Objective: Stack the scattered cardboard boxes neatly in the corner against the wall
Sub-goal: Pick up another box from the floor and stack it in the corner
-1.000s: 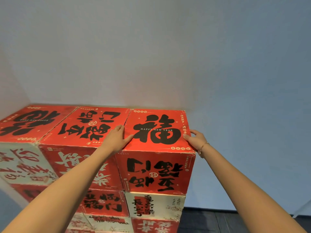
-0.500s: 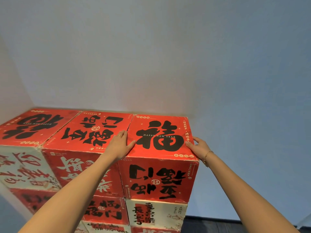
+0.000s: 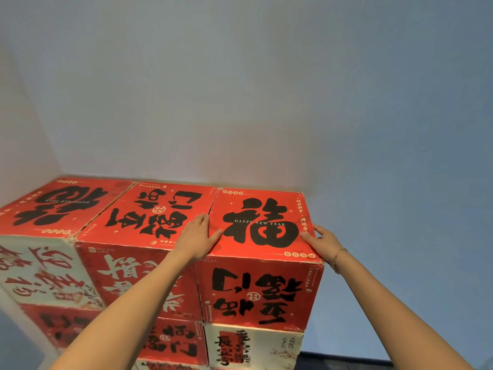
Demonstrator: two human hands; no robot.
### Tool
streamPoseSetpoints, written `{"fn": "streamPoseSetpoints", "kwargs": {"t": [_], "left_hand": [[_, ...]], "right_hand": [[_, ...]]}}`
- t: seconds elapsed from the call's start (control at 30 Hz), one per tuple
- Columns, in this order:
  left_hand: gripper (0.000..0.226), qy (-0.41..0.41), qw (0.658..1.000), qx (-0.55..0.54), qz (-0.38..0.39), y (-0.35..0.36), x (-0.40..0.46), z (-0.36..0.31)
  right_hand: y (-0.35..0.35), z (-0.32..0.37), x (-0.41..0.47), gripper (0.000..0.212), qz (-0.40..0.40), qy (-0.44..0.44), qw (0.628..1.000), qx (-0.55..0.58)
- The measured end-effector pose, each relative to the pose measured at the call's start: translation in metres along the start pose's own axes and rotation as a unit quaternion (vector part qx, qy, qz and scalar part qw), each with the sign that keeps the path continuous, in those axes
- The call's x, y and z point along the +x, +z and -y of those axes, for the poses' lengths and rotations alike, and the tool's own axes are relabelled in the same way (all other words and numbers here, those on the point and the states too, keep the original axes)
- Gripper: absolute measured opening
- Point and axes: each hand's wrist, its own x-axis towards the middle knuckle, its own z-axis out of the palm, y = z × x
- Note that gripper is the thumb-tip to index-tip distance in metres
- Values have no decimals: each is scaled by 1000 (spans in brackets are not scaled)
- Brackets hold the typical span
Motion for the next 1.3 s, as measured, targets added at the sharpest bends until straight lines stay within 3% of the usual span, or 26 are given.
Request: {"fn": "streamPoseSetpoints", "kwargs": {"t": [0.13, 0.23, 0.4, 0.67, 0.97, 1.1, 1.3], "left_hand": [[74, 3, 999, -34, -6, -5, 1, 0], [73, 8, 998, -60, -6, -11, 1, 3], [70, 25, 999, -27, -20, -23, -4, 23], [77, 9, 1000, -6, 2, -32, -5, 45], [73, 14, 1000, -16, 0, -29, -8, 47], [81, 31, 998, -27, -39, -32, -11, 48], [85, 45, 998, -32, -24, -29, -16, 49]], "right_hand": [[1, 5, -3, 51, -20, 9, 999, -44], [5, 12, -2, 34, -40, -9, 986, -159], [11, 15, 5, 42, -86, -31, 952, -293], [12, 22, -4, 49, -66, -36, 935, -347], [16, 16, -10, 57, -79, -30, 941, -328], [18, 14, -12, 49, -101, -55, 939, -325], [18, 6, -19, 43, -102, -65, 935, -333]]}}
